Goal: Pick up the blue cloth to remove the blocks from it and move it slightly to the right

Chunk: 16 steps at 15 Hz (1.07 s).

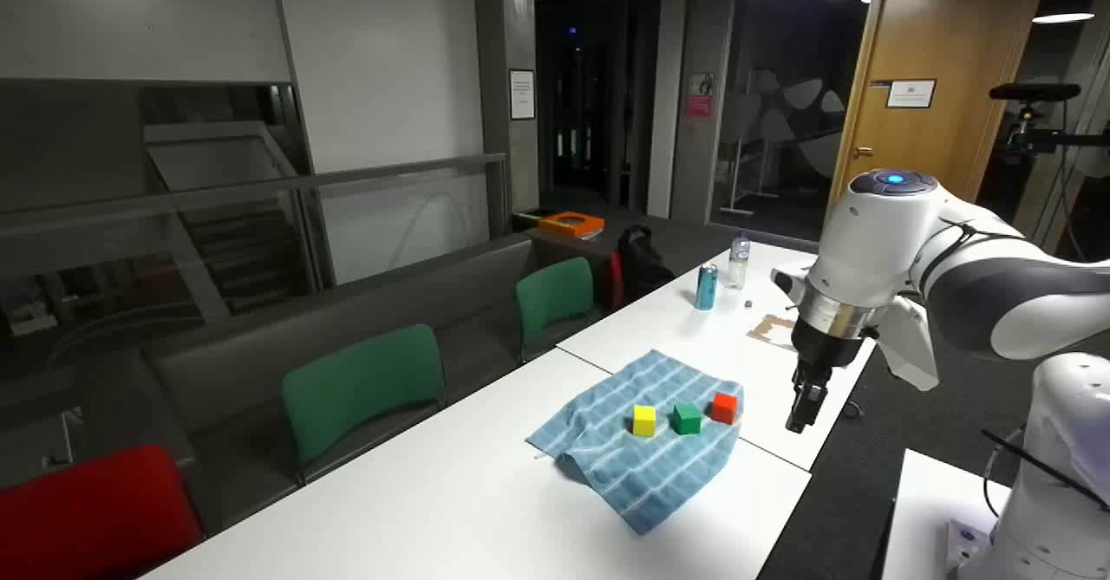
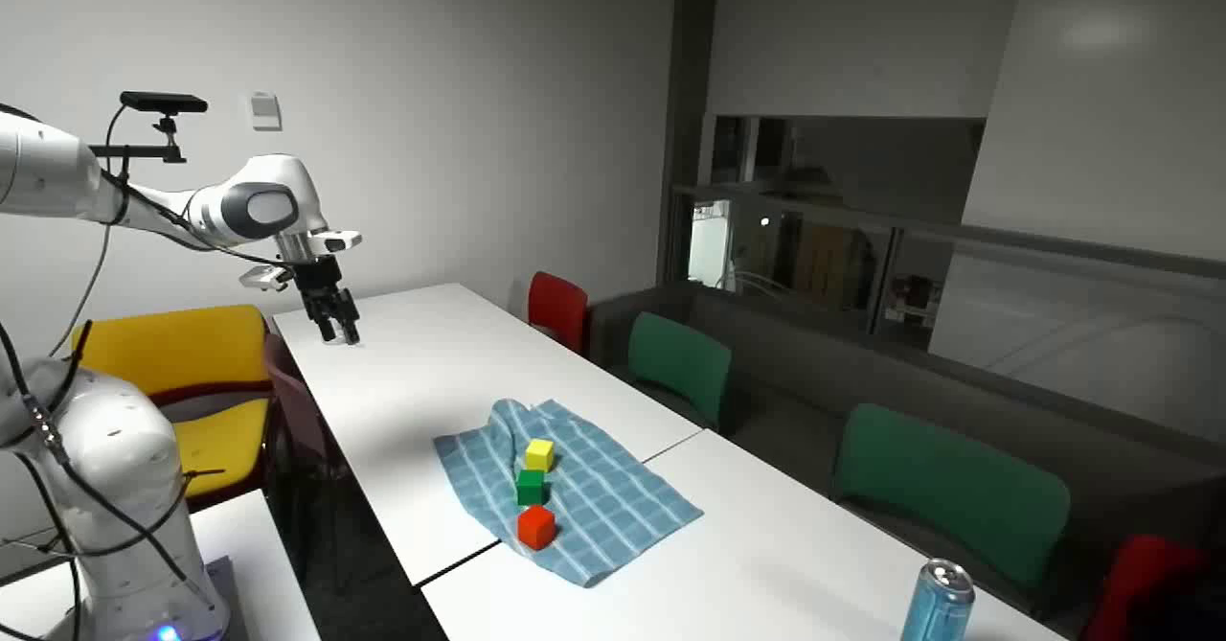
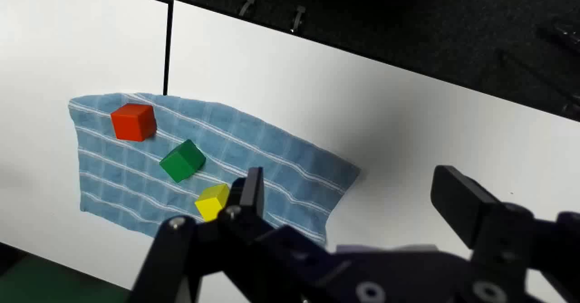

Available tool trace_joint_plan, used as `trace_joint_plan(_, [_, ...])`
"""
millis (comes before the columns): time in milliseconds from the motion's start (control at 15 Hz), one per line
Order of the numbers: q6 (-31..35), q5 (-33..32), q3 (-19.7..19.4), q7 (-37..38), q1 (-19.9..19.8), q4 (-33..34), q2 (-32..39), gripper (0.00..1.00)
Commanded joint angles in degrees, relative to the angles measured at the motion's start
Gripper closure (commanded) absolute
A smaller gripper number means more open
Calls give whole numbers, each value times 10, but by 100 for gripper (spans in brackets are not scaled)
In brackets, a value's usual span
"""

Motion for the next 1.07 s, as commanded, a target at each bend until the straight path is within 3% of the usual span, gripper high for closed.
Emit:
trace_joint_plan(0, [-1,-7,-8,6,10,1,3,0])
trace_joint_plan(467, [39,-43,-22,17,-24,1,11,0])
trace_joint_plan(1000, [125,-104,-40,123,-131,-6,24,0])
